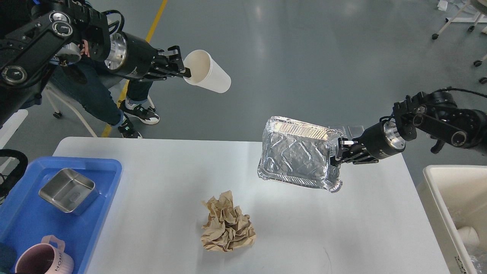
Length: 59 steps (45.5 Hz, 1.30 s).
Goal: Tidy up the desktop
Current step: 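Lift the white paper cup high above the foil tray, then lower the paper cup into the foil tray held by the right gripper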
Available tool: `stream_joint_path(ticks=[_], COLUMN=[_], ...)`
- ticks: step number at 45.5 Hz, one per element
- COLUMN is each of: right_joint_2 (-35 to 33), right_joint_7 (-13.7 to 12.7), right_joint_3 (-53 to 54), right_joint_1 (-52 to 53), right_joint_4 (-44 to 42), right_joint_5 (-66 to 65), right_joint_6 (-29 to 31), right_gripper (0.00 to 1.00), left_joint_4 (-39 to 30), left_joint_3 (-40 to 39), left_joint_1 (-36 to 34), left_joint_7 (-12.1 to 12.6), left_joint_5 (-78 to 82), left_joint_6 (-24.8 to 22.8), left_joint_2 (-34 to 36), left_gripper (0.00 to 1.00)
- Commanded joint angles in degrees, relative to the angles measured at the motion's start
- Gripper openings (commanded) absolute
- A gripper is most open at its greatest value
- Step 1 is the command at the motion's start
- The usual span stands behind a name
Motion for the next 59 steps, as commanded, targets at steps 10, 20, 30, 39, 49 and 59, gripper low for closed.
stream_joint_path(ticks=[10, 20, 30, 39, 49, 59], right_joint_2=[4.44, 7.34, 9.10, 9.98, 10.24, 10.15], right_joint_7=[0.00, 0.00, 0.00, 0.00, 0.00, 0.00], right_joint_3=[-0.08, -0.44, -0.61, -0.61, -0.61, -0.61], right_joint_1=[0.07, -0.02, -0.64, -0.55, -0.20, -0.20], right_joint_4=[-0.06, -1.11, -3.49, -4.36, -4.63, -4.63], right_joint_5=[0.09, 0.53, 0.88, 0.88, 0.88, 0.88], right_joint_6=[0.63, 0.63, 0.72, 0.63, 0.63, 0.63], right_gripper=[0.00, 0.00, 0.00, 0.00, 0.00, 0.00], left_joint_4=[0.66, 0.58, 0.66, 0.75, 0.75, 0.75], left_joint_3=[-0.25, -0.08, 0.63, 1.51, 6.34, 6.43], left_joint_1=[-3.79, -4.58, -4.93, -3.88, -2.56, -2.38], left_joint_7=[-0.05, 0.04, 3.63, 7.16, 7.25, 7.60], left_joint_5=[-1.45, -3.74, -6.02, -6.81, -6.90, -6.90], left_joint_6=[0.10, -0.07, -2.95, -2.95, -2.95, -2.95], left_joint_2=[-8.16, -13.18, -15.64, -17.05, -19.33, -22.49], left_gripper=[0.00, 0.00, 0.00, 0.00, 0.00, 0.00])
